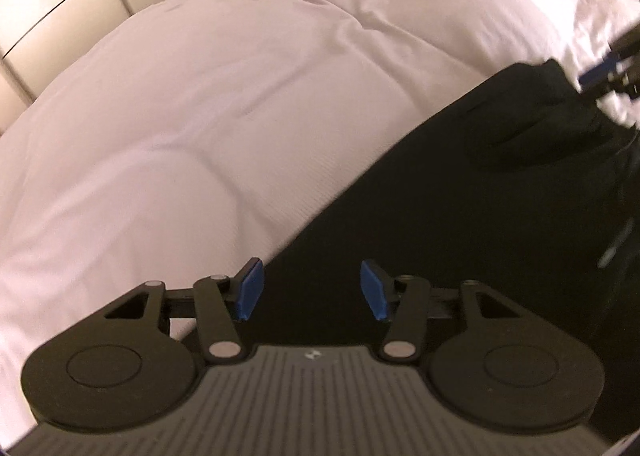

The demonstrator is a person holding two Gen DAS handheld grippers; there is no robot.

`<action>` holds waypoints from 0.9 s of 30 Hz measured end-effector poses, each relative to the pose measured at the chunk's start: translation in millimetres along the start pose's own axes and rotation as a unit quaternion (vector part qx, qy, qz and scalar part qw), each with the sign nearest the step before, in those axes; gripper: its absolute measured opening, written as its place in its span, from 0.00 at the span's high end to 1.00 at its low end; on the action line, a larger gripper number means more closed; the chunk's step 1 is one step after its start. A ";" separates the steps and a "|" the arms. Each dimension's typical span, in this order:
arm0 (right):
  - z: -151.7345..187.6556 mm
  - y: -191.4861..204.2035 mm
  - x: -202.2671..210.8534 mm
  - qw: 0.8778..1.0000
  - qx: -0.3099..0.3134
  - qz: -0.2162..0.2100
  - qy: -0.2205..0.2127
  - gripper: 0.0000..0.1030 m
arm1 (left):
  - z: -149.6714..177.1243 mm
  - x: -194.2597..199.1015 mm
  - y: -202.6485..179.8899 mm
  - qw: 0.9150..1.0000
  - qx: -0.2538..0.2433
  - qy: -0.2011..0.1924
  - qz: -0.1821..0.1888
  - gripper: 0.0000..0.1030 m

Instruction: Fold clothes

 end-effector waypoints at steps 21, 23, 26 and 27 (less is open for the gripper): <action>-34.4 3.4 -73.1 0.970 0.229 0.065 -0.044 0.99 | 0.6 -31.3 20.2 0.997 -0.058 0.017 0.046 0.98; -31.2 1.4 -47.8 0.969 0.222 0.075 -0.080 0.99 | 2.5 5.4 11.2 0.999 -0.042 -0.013 0.026 0.98; -18.5 -1.3 5.8 0.964 0.210 0.080 -0.140 0.99 | 11.8 71.8 -12.4 0.998 -0.016 -0.059 -0.004 0.98; -10.5 -0.2 27.5 0.960 0.212 0.085 -0.162 0.99 | 17.3 95.8 -23.4 0.997 -0.006 -0.073 -0.013 0.98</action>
Point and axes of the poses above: each gripper's, at about its wrist camera, not at the fingertips, and x roughly against the way its jaws point, y to its left, z to its underside, the point moved 1 cm from there along -x, roughly the way its jaws point, and after that the axes turned 6 degrees about z, right-handed, at the moved point
